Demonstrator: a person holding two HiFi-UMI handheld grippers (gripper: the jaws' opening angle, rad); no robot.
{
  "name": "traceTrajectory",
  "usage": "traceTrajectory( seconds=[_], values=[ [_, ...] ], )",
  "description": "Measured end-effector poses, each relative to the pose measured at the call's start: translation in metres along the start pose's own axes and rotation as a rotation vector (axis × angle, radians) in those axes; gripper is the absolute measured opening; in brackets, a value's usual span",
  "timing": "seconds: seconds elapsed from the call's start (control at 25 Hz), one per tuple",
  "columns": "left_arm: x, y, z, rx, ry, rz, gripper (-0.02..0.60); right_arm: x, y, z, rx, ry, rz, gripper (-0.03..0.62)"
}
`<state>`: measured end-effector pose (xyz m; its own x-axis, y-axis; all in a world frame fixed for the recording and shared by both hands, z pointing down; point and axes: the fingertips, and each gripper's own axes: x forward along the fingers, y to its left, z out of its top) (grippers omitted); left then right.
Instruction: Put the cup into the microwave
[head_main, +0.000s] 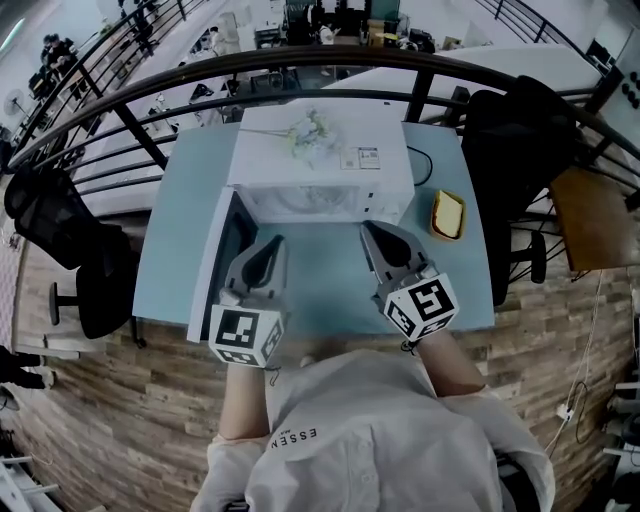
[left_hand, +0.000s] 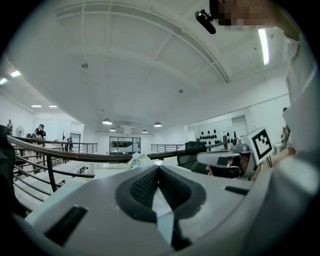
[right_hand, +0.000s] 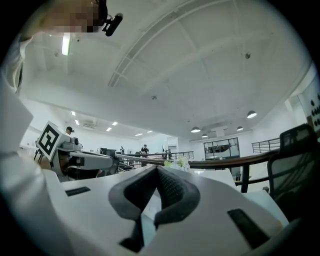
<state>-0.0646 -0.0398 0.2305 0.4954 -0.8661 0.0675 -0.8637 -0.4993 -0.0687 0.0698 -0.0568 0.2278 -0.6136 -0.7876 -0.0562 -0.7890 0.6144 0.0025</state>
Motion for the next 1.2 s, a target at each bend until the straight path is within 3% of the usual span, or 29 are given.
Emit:
traceTrajectory(
  seconds=[0.52, 0.76, 1.2],
  values=[
    [0.001, -0.005, 0.003, 0.022, 0.013, 0.006, 0.000, -0.002, 0.005, 0.000, -0.014, -0.003, 0.036, 0.015],
    [-0.001, -0.012, -0.002, 0.031, 0.040, -0.015, 0.000, -0.003, 0.002, -0.005, 0.003, 0.000, 0.016, 0.015],
    [-0.007, -0.009, 0.000, 0.029, 0.018, -0.010, 0.000, -0.007, 0.000, -0.010, 0.040, -0.002, -0.011, 0.015]
  ],
)
